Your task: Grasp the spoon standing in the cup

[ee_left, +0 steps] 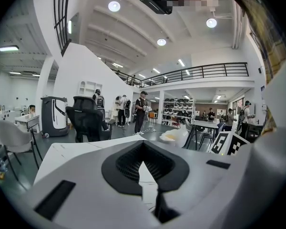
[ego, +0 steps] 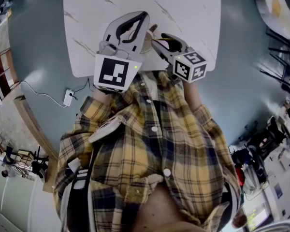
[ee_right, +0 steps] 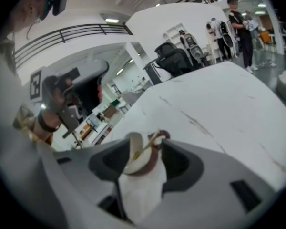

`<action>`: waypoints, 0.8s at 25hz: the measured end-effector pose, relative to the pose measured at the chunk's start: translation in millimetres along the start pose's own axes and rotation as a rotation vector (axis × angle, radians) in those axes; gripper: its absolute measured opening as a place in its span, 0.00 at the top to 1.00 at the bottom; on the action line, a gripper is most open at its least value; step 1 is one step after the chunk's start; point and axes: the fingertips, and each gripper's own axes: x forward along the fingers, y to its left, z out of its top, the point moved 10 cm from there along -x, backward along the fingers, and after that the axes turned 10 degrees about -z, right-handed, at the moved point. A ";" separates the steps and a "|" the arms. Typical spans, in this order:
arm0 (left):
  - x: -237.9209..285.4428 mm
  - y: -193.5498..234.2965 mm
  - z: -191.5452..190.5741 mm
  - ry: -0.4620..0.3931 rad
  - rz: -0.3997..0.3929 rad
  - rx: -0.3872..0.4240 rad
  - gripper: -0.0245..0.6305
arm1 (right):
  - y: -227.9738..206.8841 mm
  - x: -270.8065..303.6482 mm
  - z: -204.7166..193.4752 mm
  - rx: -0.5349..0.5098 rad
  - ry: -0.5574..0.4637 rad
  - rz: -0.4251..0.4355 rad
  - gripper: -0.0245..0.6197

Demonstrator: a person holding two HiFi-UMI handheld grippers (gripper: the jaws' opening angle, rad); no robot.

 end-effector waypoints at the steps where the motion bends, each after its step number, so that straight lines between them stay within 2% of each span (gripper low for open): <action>1: 0.1 -0.2 -0.2 0.001 0.001 0.000 0.94 | 0.3 0.1 0.0 -0.002 0.002 0.002 0.61; 6: 0.0 -2.0 0.8 0.003 0.006 -0.001 0.94 | 0.7 -2.0 0.7 -0.004 0.002 0.001 0.64; 9: -0.1 -1.0 0.7 -0.001 0.010 0.000 0.94 | -0.1 -1.8 1.3 -0.007 0.007 -0.018 0.77; 20: 0.6 0.5 -0.9 -0.008 0.007 0.003 0.94 | 1.0 -1.8 1.7 -0.047 0.021 -0.032 0.87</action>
